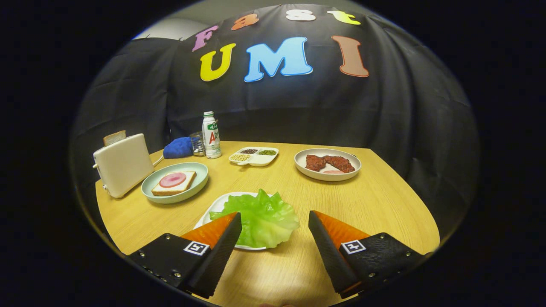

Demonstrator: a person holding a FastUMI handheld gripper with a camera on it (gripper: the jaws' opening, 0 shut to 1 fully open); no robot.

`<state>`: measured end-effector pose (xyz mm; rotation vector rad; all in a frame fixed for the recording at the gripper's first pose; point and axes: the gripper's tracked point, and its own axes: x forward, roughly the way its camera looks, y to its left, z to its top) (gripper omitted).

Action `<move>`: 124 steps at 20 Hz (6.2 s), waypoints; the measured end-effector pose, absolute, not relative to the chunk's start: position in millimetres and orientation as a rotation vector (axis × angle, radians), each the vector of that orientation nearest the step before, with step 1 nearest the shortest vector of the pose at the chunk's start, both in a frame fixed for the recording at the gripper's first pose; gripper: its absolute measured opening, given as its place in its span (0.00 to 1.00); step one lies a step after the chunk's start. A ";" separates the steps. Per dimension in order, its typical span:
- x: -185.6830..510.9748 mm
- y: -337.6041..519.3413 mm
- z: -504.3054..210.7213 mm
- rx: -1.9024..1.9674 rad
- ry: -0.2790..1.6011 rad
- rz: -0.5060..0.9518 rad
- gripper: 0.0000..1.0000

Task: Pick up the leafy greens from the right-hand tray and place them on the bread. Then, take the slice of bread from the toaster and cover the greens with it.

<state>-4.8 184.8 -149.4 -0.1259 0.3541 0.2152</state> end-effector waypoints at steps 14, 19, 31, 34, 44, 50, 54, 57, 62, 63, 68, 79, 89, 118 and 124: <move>0.1 208.6 -161.7 -0.154 0.397 0.331 0.18; -7.2 211.9 -153.2 -0.146 0.364 0.333 0.01; -28.1 242.8 -87.6 -0.148 0.257 0.347 0.01; -32.2 255.5 -76.9 -0.163 0.235 0.353 0.01; -29.9 327.0 -64.6 -0.151 0.204 0.435 0.01; -24.6 368.2 -72.4 -0.142 0.212 0.491 0.01; -17.9 397.5 -80.7 -0.136 0.225 0.531 0.01; -10.6 423.2 -89.2 -0.147 0.238 0.556 0.01; 3.1 462.1 -108.3 -0.112 0.275 0.596 0.01; 5.9 468.2 -112.9 -0.101 0.283 0.599 0.01; 21.8 475.7 -135.2 -0.086 0.332 0.579 0.01; 36.0 460.1 -158.9 -0.128 0.356 0.490 0.19; 46.5 440.8 -162.6 -0.158 0.372 0.435 0.32; -53.0 533.5 -47.6 -0.126 0.042 0.478 0.42; -66.1 580.9 -54.8 -0.104 0.068 0.540 0.42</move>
